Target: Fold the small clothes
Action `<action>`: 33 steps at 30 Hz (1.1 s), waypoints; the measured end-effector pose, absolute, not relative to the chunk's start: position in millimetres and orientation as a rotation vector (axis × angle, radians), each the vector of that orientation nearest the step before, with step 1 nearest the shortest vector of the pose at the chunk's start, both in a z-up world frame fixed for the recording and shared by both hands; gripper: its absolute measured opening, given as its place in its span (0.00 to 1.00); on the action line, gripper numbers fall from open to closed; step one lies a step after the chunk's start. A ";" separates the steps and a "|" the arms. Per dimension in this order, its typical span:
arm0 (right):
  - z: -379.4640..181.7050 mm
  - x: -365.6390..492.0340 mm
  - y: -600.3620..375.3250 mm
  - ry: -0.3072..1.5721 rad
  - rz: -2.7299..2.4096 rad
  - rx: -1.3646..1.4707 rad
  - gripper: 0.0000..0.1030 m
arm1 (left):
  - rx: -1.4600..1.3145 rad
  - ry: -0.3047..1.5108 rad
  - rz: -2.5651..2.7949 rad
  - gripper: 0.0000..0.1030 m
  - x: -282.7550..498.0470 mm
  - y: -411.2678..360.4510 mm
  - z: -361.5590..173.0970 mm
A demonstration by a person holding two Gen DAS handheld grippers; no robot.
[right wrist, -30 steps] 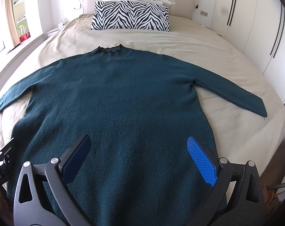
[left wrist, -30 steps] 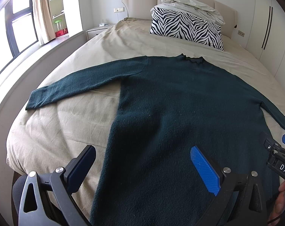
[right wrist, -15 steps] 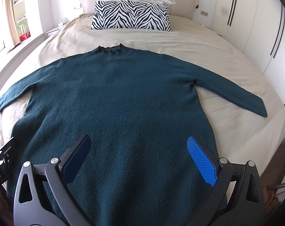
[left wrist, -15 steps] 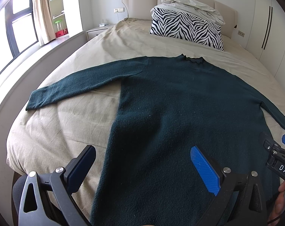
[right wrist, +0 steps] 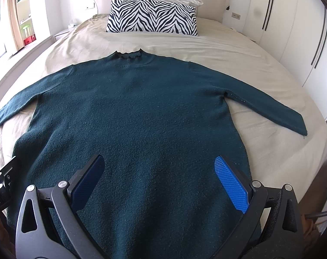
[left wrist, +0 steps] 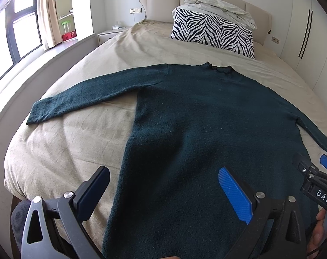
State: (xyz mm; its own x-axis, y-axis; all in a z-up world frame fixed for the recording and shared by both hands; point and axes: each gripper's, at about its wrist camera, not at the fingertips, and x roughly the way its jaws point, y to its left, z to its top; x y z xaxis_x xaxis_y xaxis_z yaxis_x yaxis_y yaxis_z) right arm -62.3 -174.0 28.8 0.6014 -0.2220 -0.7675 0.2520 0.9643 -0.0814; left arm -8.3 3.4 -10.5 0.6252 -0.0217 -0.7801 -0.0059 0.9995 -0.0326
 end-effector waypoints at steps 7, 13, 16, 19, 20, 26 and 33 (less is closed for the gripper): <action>27.1 -60.3 -170.6 0.887 -0.269 0.031 1.00 | -0.040 0.893 0.006 1.00 -7.5 8.4 -9.5; 25.1 -57.5 -169.2 0.890 -0.261 0.029 1.00 | -0.073 0.834 -0.003 1.00 -17.4 18.3 1.7; 24.4 -56.4 -170.4 0.882 -0.251 0.047 1.00 | -0.064 0.763 0.001 1.00 -24.0 25.4 10.2; 24.3 -54.6 -171.5 0.877 -0.237 0.068 1.00 | -0.011 0.720 0.019 1.00 -16.0 39.1 15.2; 24.5 -53.9 -171.3 0.875 -0.233 0.072 1.00 | 0.020 0.697 0.038 1.00 -9.2 46.2 20.0; 28.2 -50.6 -166.8 0.853 -0.211 0.079 1.00 | -0.199 0.637 0.112 1.00 39.7 130.4 52.9; 24.2 -39.5 -157.3 0.862 -0.189 0.067 1.00 | -0.316 0.836 0.232 0.98 62.4 178.8 1.4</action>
